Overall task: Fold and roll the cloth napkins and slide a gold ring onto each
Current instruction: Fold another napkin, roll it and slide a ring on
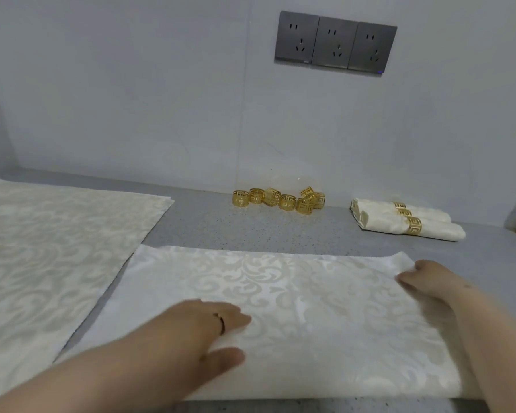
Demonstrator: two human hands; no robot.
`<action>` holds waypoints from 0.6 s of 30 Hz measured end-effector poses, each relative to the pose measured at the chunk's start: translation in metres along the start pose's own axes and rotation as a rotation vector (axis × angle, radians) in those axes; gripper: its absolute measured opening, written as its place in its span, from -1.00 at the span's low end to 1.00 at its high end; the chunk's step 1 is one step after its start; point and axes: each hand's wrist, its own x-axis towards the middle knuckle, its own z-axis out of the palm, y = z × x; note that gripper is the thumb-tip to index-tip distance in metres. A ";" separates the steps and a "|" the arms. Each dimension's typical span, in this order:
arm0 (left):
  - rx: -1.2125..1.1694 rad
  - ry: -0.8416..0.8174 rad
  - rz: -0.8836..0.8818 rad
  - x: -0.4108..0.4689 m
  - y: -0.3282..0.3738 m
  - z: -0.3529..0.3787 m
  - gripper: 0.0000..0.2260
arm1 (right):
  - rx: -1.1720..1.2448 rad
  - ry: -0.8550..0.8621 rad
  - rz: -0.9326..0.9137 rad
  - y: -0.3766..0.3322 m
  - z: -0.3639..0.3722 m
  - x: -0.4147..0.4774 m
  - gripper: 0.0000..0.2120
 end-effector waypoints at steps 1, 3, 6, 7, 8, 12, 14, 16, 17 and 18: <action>-0.013 -0.024 0.020 -0.002 0.010 0.006 0.15 | -0.013 0.010 -0.010 0.001 0.000 -0.004 -0.82; -0.037 -0.025 0.022 -0.004 0.022 0.021 0.07 | -0.076 0.037 -0.013 0.002 0.001 -0.012 -0.86; 0.139 0.152 0.185 -0.002 0.022 0.031 -0.13 | -0.225 0.068 0.067 0.003 0.008 -0.026 -0.80; 0.153 0.110 0.208 -0.001 0.017 0.034 -0.15 | -0.272 0.082 0.080 0.004 0.009 -0.032 -0.85; 0.101 0.018 0.179 -0.001 0.013 0.036 -0.17 | -0.304 0.103 0.086 0.006 0.009 -0.040 -0.88; -0.025 -0.160 0.137 -0.006 0.005 0.027 -0.40 | -0.313 0.114 0.093 0.022 0.007 -0.058 -0.83; -0.004 -0.151 0.091 -0.005 0.012 0.024 0.04 | -0.255 0.096 0.089 0.031 0.004 -0.060 -0.84; 0.017 -0.068 0.069 -0.003 0.023 0.028 0.22 | -0.196 0.105 0.060 0.038 0.001 -0.063 -0.88; -0.027 -0.038 0.034 0.000 0.028 0.031 0.24 | -0.167 0.113 0.044 0.040 -0.001 -0.064 -0.85; 0.016 -0.022 0.049 0.000 0.036 0.034 0.25 | -0.135 0.129 0.020 0.040 -0.002 -0.063 -0.79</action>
